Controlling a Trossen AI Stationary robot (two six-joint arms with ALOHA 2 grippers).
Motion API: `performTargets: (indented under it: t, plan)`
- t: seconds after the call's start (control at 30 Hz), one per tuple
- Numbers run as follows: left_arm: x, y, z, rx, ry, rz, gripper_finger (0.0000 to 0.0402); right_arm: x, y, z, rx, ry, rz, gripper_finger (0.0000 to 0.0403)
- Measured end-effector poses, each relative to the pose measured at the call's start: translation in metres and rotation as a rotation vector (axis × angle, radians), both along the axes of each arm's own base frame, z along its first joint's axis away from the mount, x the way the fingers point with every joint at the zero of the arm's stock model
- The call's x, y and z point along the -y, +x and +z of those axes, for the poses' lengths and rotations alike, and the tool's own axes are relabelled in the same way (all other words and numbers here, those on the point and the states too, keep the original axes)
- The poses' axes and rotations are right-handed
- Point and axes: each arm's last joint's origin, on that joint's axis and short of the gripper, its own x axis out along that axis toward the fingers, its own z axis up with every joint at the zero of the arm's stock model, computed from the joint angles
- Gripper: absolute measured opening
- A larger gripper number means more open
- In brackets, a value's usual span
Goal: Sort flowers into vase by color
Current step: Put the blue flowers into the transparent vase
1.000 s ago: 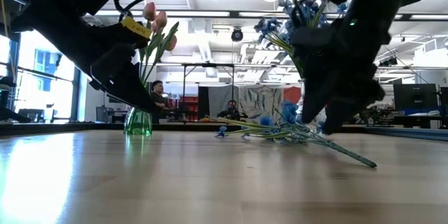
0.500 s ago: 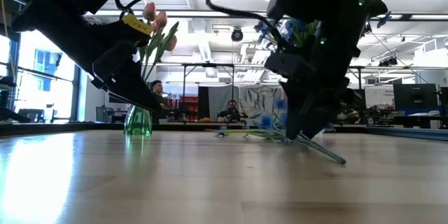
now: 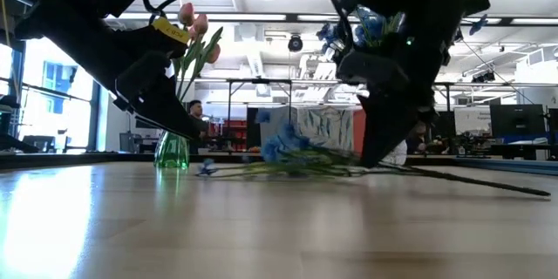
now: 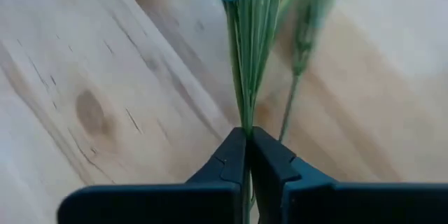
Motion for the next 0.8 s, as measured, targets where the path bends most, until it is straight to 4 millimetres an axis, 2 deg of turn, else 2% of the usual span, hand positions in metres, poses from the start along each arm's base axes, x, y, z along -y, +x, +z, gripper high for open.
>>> performTargets:
  t: [0.27, 0.53, 0.67, 0.8]
  plan:
    - [0.0, 0.0, 0.0, -0.007, 0.01, -0.013, 0.0188, 0.0, -0.008, 0.009, 0.138, -0.033, 0.055, 0.0002]
    - [0.005, -0.001, 0.0, -0.014, 0.022, -0.043, 0.0188, -0.003, -0.043, 0.011, 0.429, -0.027, 0.116, 0.0001]
    - [0.005, -0.001, 0.0, -0.013, 0.026, -0.052, 0.0188, -0.011, -0.062, 0.023, 0.606, -0.059, 0.177, 0.0001]
    - [0.006, 0.001, 0.002, 0.006, 0.029, -0.06, 0.0188, -0.022, -0.074, 0.045, 0.784, -0.14, 0.262, 0.0001]
